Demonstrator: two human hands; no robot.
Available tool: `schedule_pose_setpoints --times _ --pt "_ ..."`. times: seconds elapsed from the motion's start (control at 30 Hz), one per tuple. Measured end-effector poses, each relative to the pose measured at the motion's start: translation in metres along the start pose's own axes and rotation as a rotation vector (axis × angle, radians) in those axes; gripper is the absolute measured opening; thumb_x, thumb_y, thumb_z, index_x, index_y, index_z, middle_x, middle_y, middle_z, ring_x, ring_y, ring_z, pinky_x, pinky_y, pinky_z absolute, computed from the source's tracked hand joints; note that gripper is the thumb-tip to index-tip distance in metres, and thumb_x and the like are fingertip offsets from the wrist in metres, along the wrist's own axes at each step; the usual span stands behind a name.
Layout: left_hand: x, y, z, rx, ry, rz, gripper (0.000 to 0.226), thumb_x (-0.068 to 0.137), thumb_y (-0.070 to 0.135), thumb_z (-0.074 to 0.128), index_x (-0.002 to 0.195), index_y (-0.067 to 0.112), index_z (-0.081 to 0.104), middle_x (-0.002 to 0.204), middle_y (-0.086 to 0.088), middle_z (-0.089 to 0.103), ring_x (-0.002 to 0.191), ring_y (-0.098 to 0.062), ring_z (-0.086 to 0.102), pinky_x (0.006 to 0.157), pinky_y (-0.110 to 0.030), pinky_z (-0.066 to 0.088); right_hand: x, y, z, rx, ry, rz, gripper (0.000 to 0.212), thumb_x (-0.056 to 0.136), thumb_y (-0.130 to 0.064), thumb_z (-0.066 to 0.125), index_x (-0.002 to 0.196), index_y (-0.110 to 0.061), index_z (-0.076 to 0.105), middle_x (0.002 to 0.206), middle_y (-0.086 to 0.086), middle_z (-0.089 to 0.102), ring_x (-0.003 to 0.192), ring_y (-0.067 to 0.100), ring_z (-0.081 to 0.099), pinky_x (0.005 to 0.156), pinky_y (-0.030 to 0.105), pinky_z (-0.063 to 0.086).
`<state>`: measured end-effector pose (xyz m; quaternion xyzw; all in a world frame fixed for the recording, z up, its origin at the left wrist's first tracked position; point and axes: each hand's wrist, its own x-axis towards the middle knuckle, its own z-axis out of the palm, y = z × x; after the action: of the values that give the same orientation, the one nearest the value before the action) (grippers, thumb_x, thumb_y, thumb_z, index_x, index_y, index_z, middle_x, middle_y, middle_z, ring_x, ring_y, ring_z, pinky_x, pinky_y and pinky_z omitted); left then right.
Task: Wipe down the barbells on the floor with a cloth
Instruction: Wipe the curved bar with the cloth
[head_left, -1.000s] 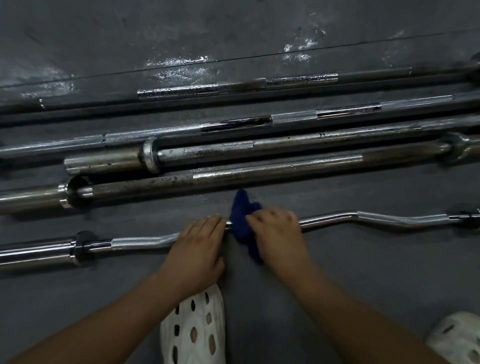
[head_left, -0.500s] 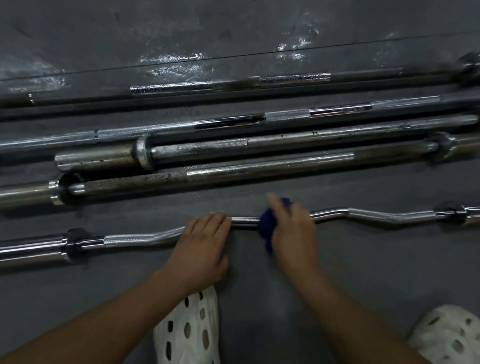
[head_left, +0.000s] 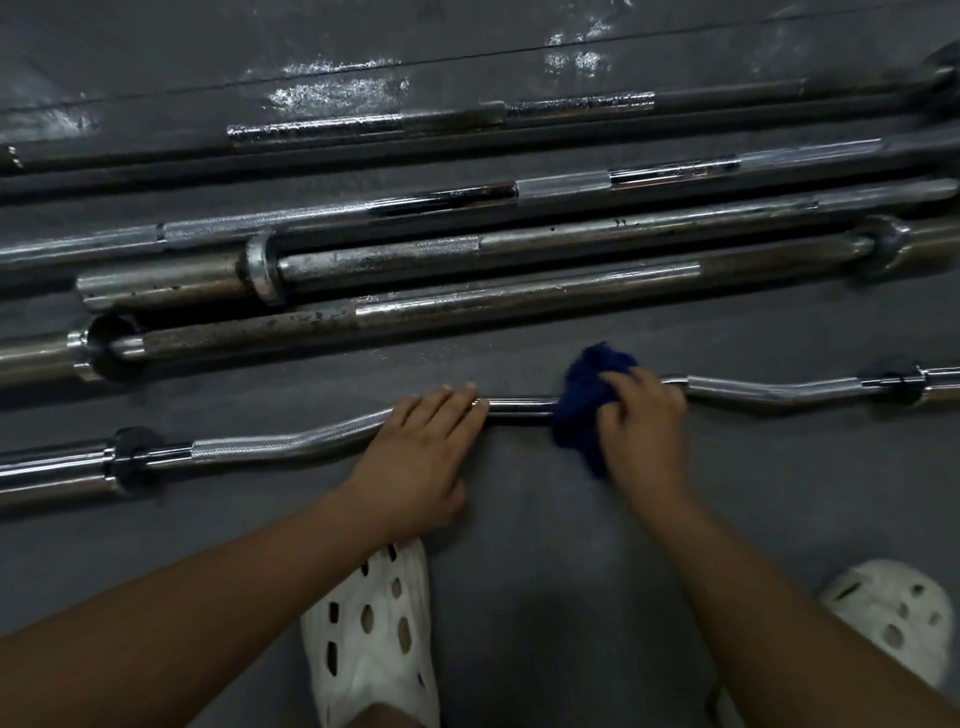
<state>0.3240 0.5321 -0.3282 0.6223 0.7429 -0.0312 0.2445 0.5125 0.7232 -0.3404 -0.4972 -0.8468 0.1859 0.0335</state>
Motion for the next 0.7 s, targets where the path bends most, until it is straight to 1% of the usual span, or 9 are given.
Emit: schedule_pose_setpoints --times 0.07,0.1,0.2,0.23,0.37,0.5,0.57,0.63,0.7 --pt "0.001 0.000 0.000 -0.003 0.009 0.006 0.089 0.072 0.041 0.059 0.152 0.012 0.035 0.158 -0.012 0.034 0.142 -0.032 0.036 0.114 -0.048 0.032 0.007 0.002 -0.004 0.139 0.119 0.288 0.036 0.086 -0.007 0.049 0.115 -0.010 0.070 0.131 0.013 0.057 0.116 0.035 0.053 0.101 0.028 0.036" --pt "0.001 0.002 0.000 -0.009 0.010 0.002 0.089 0.071 0.041 0.059 0.151 0.011 0.036 0.157 -0.012 0.035 0.141 -0.033 0.037 0.114 -0.049 0.033 0.005 -0.011 -0.001 0.171 0.122 0.293 0.034 0.084 -0.003 0.051 0.112 -0.011 0.070 0.128 0.013 0.058 0.115 0.034 0.054 0.100 0.026 0.036" --pt "0.001 0.006 0.001 -0.011 0.017 -0.014 0.089 0.072 0.043 0.059 0.151 0.011 0.035 0.158 -0.012 0.034 0.141 -0.033 0.036 0.114 -0.049 0.031 -0.008 -0.032 0.009 0.167 -0.033 -0.047 0.045 0.075 -0.001 0.054 0.113 -0.023 0.063 0.109 0.007 0.064 0.098 0.026 0.058 0.087 0.030 0.042" --pt "0.001 0.005 0.001 -0.005 0.016 -0.014 0.089 0.072 0.043 0.061 0.151 0.011 0.035 0.158 -0.012 0.034 0.141 -0.033 0.036 0.114 -0.049 0.031 -0.001 -0.027 0.003 0.182 -0.063 -0.037 0.049 0.074 -0.002 0.053 0.115 -0.029 0.056 0.104 0.005 0.064 0.092 0.024 0.058 0.083 0.031 0.044" --pt "0.002 0.003 0.001 -0.002 0.019 -0.014 0.089 0.072 0.044 0.058 0.152 0.012 0.034 0.158 -0.012 0.033 0.142 -0.032 0.035 0.115 -0.049 0.031 0.030 -0.002 -0.013 0.291 0.204 0.561 0.033 0.085 -0.006 0.052 0.115 -0.019 0.057 0.123 0.011 0.056 0.106 0.033 0.058 0.088 0.033 0.043" --pt "0.003 0.009 0.000 -0.027 0.008 -0.047 0.089 0.073 0.047 0.053 0.153 0.013 0.032 0.159 -0.012 0.032 0.143 -0.032 0.035 0.115 -0.051 0.030 -0.017 -0.052 0.020 0.126 0.067 0.055 0.041 0.083 -0.026 0.066 0.121 -0.013 0.060 0.133 0.011 0.045 0.117 0.029 0.044 0.102 0.036 0.036" --pt "0.002 0.005 0.001 -0.019 0.003 -0.029 0.089 0.073 0.046 0.053 0.153 0.014 0.032 0.159 -0.011 0.032 0.144 -0.031 0.034 0.116 -0.050 0.031 -0.018 -0.037 0.014 0.227 0.069 0.035 0.041 0.084 -0.019 0.067 0.122 -0.010 0.058 0.133 0.011 0.043 0.118 0.026 0.045 0.104 0.030 0.034" --pt "0.000 0.001 0.001 -0.018 0.009 -0.019 0.089 0.073 0.045 0.053 0.153 0.013 0.033 0.159 -0.011 0.032 0.144 -0.030 0.034 0.116 -0.049 0.032 -0.004 -0.006 0.011 0.467 0.233 0.456 0.032 0.086 -0.010 0.062 0.118 -0.006 0.059 0.132 0.014 0.043 0.115 0.028 0.051 0.104 0.024 0.034" --pt "-0.001 0.002 0.001 -0.010 0.015 -0.017 0.088 0.072 0.045 0.055 0.152 0.012 0.036 0.158 -0.012 0.035 0.143 -0.031 0.036 0.115 -0.048 0.032 0.003 -0.013 0.010 0.653 0.279 0.819 0.027 0.085 -0.015 0.059 0.111 -0.009 0.060 0.125 0.015 0.052 0.107 0.029 0.057 0.102 0.032 0.043"
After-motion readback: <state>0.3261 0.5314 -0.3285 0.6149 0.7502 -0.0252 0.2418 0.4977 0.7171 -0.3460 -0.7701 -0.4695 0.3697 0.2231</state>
